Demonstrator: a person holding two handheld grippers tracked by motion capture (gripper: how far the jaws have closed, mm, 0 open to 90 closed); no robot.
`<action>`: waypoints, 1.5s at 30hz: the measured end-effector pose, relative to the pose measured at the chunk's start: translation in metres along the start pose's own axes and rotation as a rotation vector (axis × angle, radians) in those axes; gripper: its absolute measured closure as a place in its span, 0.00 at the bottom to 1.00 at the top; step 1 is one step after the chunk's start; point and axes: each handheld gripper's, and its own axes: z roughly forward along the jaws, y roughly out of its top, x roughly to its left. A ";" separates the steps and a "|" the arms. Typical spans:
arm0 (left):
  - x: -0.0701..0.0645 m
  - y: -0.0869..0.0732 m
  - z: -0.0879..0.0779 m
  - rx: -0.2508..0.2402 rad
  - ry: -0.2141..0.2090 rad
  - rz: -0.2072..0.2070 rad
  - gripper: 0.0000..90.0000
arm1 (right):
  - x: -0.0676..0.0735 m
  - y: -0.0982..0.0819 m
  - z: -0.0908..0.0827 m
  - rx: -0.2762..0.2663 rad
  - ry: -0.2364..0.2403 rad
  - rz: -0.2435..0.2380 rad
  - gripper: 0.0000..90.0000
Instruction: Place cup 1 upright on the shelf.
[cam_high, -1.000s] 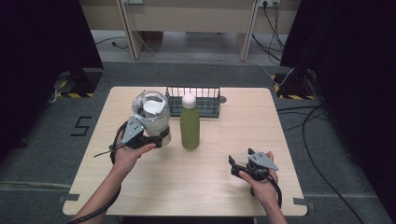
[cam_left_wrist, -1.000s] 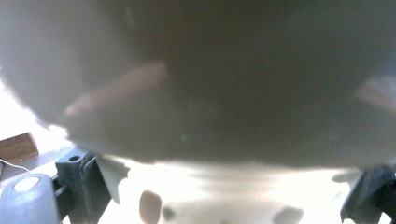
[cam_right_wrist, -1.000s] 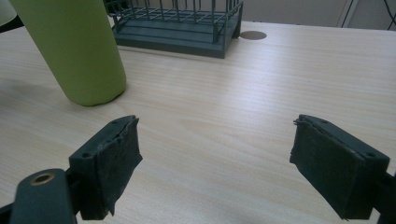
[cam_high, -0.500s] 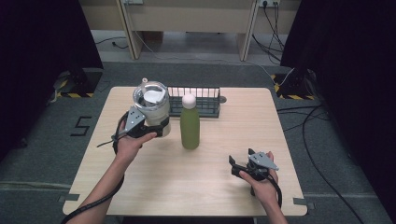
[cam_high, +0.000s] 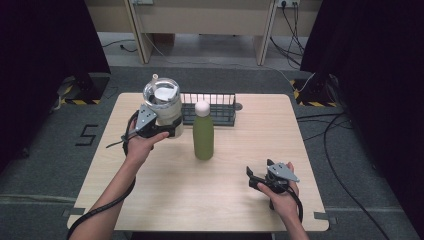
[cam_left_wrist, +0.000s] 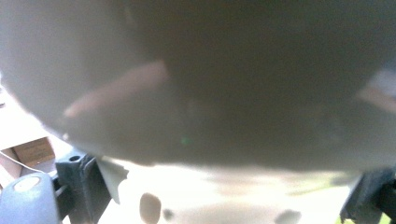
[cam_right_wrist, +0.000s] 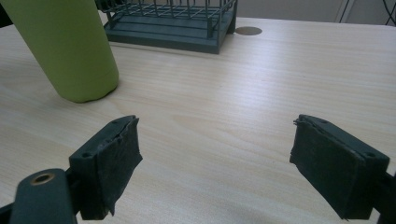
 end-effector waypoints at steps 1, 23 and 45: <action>0.002 0.001 0.003 -0.001 0.001 -0.004 0.11 | 0.000 0.000 0.000 -0.002 -0.001 0.001 0.17; 0.016 0.023 0.026 -0.022 0.023 -0.005 0.11 | -0.001 -0.001 0.001 0.005 -0.006 0.001 0.17; 0.021 0.051 0.059 -0.036 0.015 -0.005 0.11 | -0.001 -0.002 0.002 0.006 -0.009 0.012 0.17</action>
